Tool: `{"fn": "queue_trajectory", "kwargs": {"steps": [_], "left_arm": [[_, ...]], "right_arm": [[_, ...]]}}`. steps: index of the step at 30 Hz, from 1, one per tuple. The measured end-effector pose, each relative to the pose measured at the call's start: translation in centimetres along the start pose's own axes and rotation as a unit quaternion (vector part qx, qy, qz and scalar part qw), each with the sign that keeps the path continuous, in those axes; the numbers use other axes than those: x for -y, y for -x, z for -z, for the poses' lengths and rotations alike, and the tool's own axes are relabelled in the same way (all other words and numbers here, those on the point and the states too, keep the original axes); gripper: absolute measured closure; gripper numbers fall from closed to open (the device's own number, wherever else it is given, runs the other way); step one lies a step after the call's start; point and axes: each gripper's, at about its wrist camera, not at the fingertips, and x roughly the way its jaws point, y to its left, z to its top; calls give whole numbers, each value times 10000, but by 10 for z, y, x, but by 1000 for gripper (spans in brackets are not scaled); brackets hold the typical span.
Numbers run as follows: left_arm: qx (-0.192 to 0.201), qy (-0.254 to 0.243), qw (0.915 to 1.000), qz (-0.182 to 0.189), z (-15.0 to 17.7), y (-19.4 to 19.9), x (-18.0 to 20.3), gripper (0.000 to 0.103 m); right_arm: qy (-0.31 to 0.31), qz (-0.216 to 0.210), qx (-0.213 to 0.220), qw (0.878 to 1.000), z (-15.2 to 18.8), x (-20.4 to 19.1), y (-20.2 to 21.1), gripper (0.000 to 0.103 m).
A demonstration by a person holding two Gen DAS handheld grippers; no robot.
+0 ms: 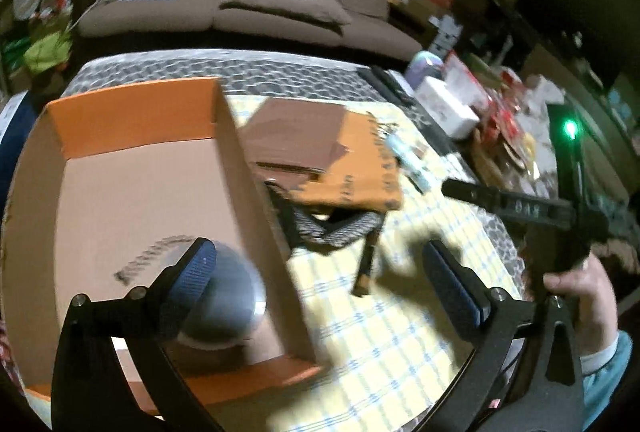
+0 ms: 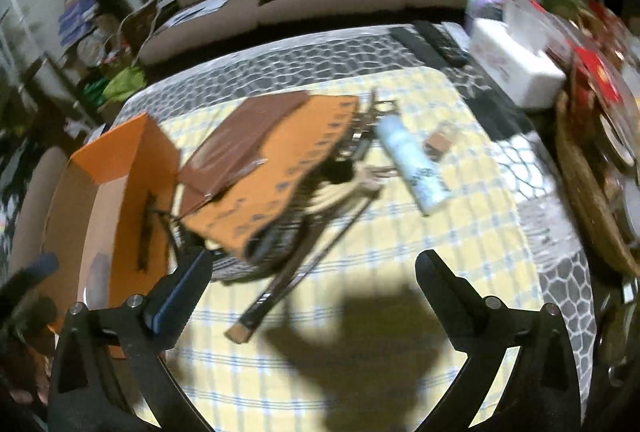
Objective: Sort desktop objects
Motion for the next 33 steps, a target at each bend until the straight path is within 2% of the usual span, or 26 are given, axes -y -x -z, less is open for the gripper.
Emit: {"fn": "queue_trajectory", "kwargs": {"steps": [3,10,12,14,17,26,32,33], "left_arm": [[-74,-301,9995,84,4,-13,26,4],[-397,-927,9949,86,21,-43,76,26],[-483,-1049,9933,45,27,-54,85,29],[-565,-1168,9915,-28,33,-65,93,35],[-623,-1333,9889,-217,40,-82,104,40],[-780,-1540,9826,-684,53,-133,115,45],[-992,-1401,9810,-907,58,-155,100,73],[-1012,-1328,9820,-884,58,-156,96,86]], "right_arm": [[-254,-48,34,9997,1,22,5,0],[-532,-151,43,9985,4,53,8,1],[-501,-179,24,9986,6,57,6,9],[-440,-200,-39,9988,8,57,3,26],[-382,-253,-180,9988,13,56,-5,43],[-254,-586,-618,9960,26,44,-32,53],[-364,-746,-814,9932,30,43,-42,53],[-370,-757,-837,9929,30,44,-43,53]]}}
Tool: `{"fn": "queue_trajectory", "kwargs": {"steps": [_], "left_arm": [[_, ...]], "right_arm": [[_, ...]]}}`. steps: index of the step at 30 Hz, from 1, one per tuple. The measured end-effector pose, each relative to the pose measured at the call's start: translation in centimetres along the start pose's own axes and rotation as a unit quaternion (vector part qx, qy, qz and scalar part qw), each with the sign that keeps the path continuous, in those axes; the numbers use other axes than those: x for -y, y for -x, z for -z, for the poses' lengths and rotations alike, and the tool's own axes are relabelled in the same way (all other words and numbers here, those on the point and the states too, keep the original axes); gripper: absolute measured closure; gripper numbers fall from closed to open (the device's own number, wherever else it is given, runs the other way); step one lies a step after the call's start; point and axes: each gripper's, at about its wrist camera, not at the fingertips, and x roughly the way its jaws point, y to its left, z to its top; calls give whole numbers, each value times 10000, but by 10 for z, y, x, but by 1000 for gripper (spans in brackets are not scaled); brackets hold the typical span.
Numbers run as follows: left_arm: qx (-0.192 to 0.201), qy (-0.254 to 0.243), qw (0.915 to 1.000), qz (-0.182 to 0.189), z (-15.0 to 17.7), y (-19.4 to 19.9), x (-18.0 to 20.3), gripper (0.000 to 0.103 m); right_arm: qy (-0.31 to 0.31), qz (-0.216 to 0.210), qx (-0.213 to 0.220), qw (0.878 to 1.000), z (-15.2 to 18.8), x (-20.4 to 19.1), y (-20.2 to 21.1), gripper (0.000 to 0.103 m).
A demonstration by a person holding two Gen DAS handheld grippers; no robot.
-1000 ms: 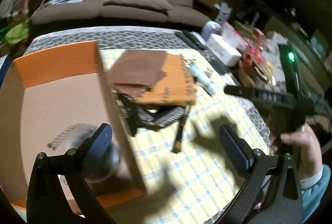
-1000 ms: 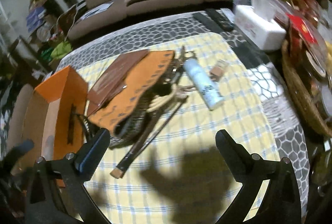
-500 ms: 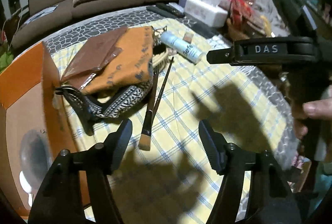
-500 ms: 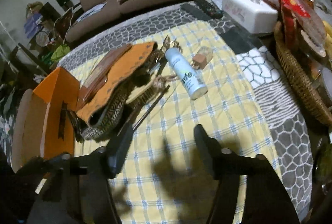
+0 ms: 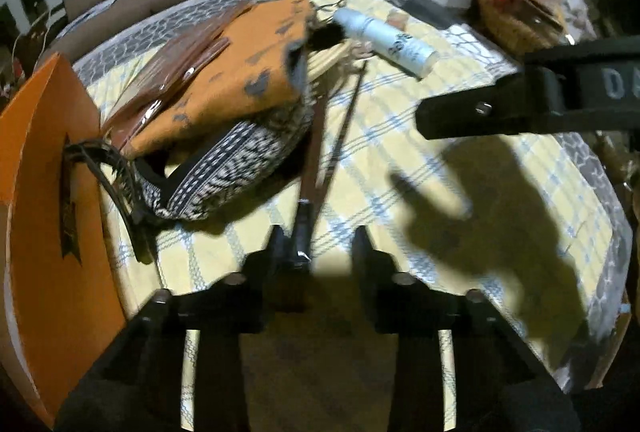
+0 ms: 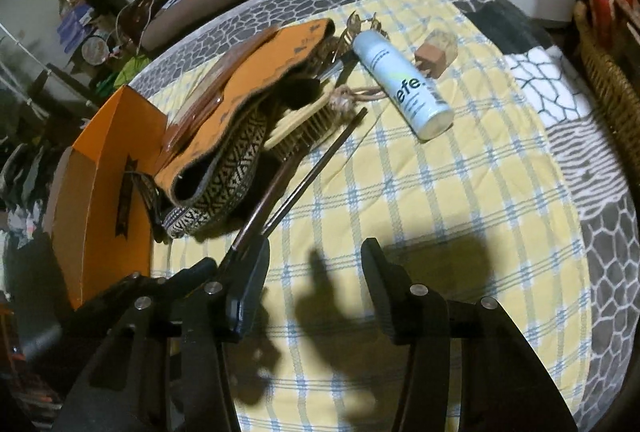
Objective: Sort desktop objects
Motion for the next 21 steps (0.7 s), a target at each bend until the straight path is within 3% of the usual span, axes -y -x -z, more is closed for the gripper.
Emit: {"fn": "queue_trajectory", "kwargs": {"steps": [1,5,16,18,19,21], "left_arm": [[-27,86,9999,55,1,-1,-4,92],[-60,303,9986,430,5,3,-12,94],[-237,306,9937,1052,17,23,4,95],[-236,240,9935,1084,18,27,9,95],[-233,212,9935,1090,18,28,10,95],[-222,189,9933,1117,18,31,12,95]], "right_arm": [[-11,-7,-17,10000,0,0,-1,53],[-78,-90,-106,9999,1,-2,-7,53],[-158,-333,-611,9975,10,-11,-40,53],[-146,-318,-660,9972,11,-11,-45,61],[-150,-314,-664,9972,11,-11,-45,72],[-174,-346,-634,9972,11,-9,-44,82]]}}
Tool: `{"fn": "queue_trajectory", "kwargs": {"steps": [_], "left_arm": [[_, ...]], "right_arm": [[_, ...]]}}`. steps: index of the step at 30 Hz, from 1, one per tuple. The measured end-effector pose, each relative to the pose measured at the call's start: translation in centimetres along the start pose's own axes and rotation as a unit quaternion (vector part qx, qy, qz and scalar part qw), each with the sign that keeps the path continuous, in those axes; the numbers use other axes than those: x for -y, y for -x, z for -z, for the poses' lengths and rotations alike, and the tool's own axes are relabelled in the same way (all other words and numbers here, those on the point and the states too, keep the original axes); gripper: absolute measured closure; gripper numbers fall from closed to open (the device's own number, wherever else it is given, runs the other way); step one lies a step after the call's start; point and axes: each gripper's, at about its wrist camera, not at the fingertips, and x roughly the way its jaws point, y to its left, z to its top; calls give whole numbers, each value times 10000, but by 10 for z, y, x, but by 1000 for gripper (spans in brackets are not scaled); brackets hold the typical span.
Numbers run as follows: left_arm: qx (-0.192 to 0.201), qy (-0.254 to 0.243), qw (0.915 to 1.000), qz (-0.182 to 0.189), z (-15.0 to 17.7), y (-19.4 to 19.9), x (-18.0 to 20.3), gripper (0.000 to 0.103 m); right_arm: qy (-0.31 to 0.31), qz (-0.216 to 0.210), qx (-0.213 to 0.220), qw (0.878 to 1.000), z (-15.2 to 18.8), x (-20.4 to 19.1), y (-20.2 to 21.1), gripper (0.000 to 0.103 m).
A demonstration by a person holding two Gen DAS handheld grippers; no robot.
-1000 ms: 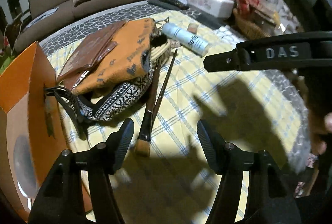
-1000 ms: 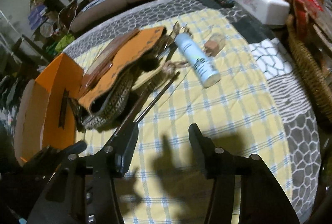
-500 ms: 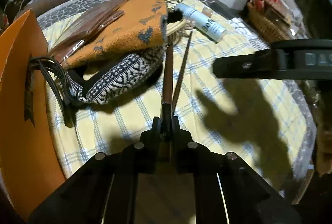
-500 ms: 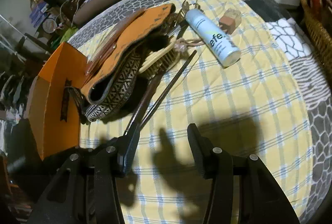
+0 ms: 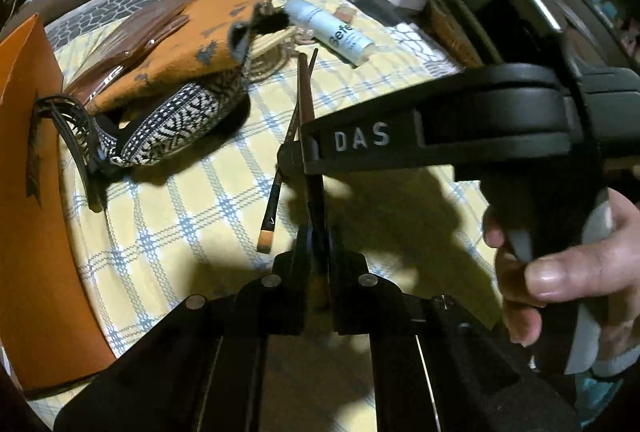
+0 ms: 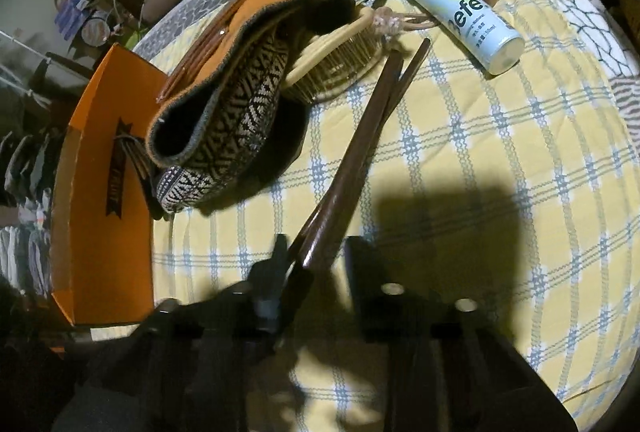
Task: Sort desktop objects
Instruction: 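Grasp the long brown stick with the right gripper and lift it toward the box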
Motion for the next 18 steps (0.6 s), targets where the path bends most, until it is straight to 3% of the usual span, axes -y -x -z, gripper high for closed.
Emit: {"fn": "queue_trajectory", "kwargs": {"steps": [10,18], "left_arm": [[302,63,9994,178,-3,27,-3,96],[650,193,9975,200,-7,62,-19,96]], "right_arm": [[1,-387,502,9980,7,-1,41,86],[313,-712,923,9927,4,-42,67,89]]}}
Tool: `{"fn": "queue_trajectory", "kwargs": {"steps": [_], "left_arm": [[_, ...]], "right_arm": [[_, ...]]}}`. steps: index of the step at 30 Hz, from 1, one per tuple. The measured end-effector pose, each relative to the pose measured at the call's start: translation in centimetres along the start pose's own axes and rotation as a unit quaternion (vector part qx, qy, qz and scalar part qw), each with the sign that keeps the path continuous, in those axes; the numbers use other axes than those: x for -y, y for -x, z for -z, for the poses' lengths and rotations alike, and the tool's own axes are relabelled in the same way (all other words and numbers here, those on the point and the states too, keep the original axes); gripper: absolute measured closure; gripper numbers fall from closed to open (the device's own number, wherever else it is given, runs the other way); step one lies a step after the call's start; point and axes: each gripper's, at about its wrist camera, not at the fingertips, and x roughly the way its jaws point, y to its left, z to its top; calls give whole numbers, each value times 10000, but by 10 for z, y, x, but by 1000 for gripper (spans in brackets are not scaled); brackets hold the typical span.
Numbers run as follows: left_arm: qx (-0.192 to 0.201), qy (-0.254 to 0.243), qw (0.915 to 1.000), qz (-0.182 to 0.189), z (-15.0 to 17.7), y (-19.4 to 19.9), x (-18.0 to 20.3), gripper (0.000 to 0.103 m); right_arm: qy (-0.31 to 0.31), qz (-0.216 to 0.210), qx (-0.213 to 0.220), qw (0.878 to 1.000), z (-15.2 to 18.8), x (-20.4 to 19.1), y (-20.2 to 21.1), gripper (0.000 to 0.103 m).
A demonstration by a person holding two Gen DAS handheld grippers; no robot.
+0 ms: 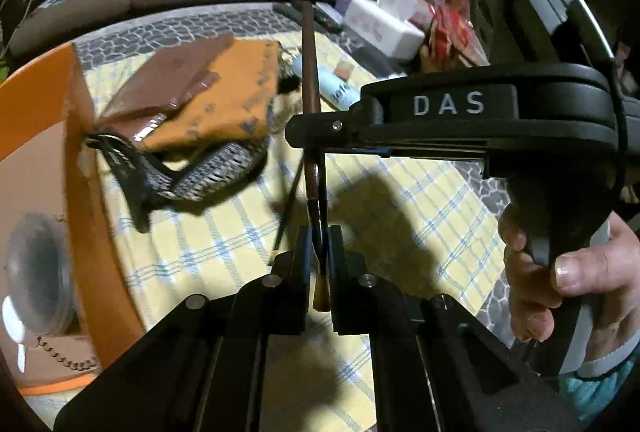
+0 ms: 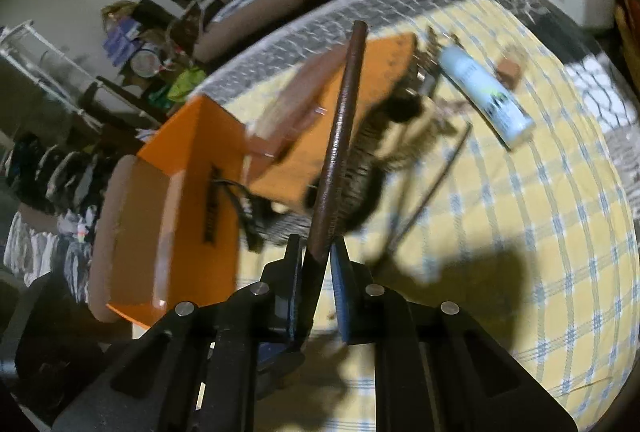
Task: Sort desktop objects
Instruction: 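Grasp the long brown stick with the right gripper and lift it toward the box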
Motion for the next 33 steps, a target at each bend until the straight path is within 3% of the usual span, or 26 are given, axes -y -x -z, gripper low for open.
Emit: {"fn": "queue_trajectory", "kwargs": {"steps": [9,21,26,33], "left_arm": [[304,211,9993,-83,-6,36,-31,95],[446,653,9966,-245,2,73,-94,95],[349,871,9954,-184,8,72,-118,95],[61,954,9951,-231,17,60,-127,95]], "right_arm": [[312,-306,165,9989,-11,-60,-13,89],[650,-652,29,9958,-17,-124,-54,90],[840,-538,-124,9949,-12,-143,-78,90],[1152,-68,-330,9928,-3,-152,-103,90]]}}
